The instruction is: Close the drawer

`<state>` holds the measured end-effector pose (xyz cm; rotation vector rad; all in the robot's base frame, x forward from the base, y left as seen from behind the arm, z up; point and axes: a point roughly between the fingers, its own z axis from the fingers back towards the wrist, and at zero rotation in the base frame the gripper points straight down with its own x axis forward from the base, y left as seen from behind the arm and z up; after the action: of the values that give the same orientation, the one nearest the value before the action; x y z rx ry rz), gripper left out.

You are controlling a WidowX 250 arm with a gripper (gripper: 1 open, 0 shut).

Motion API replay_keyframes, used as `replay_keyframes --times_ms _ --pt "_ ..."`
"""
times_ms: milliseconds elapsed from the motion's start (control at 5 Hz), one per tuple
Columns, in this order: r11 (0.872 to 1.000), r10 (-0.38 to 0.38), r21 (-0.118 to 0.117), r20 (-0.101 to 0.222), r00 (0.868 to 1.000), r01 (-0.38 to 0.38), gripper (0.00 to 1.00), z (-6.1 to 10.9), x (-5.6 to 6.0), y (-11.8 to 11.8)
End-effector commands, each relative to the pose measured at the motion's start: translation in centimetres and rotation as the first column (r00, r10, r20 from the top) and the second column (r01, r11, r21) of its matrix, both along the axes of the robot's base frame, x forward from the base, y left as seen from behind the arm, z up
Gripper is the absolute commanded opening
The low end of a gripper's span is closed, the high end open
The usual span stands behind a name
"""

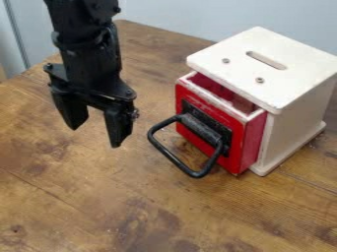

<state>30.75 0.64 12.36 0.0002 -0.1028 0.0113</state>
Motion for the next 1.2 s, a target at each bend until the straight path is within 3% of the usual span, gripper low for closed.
replay_keyframes --times_ms 0,1000 --pt "1.000 0.030 0.002 0.063 0.998 -0.030 1.00 1.9 0.2 0.9" --pt "1.000 0.031 0.002 0.052 0.998 -0.031 1.00 0.8 1.1 1.1"
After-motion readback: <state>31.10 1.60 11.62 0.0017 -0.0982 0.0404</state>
